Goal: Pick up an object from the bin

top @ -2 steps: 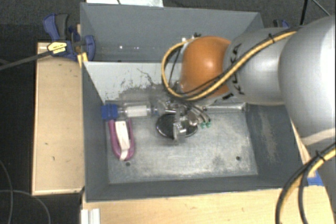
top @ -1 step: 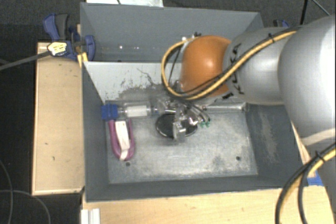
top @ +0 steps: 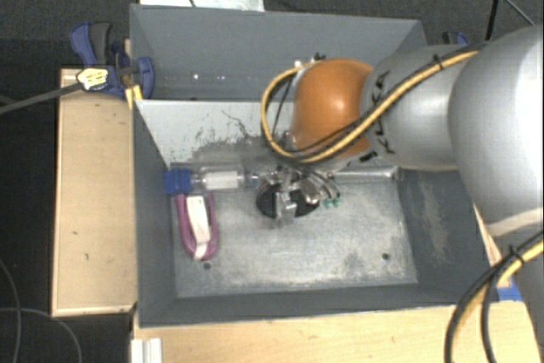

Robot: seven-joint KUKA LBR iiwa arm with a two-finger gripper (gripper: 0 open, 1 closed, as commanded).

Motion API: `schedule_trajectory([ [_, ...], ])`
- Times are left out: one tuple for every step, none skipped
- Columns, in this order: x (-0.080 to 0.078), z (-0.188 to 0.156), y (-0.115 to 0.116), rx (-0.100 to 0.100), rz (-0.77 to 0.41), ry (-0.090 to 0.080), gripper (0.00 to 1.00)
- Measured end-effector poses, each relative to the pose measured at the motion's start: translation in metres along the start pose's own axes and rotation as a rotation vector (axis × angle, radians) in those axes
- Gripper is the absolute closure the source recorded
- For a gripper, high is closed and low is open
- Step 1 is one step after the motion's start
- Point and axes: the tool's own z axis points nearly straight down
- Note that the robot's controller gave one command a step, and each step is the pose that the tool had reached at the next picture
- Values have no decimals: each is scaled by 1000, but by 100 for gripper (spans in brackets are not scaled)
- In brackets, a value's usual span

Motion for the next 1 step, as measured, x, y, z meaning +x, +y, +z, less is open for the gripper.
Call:
schedule_trajectory([
  [-4,-99,0,6,4,4,100],
])
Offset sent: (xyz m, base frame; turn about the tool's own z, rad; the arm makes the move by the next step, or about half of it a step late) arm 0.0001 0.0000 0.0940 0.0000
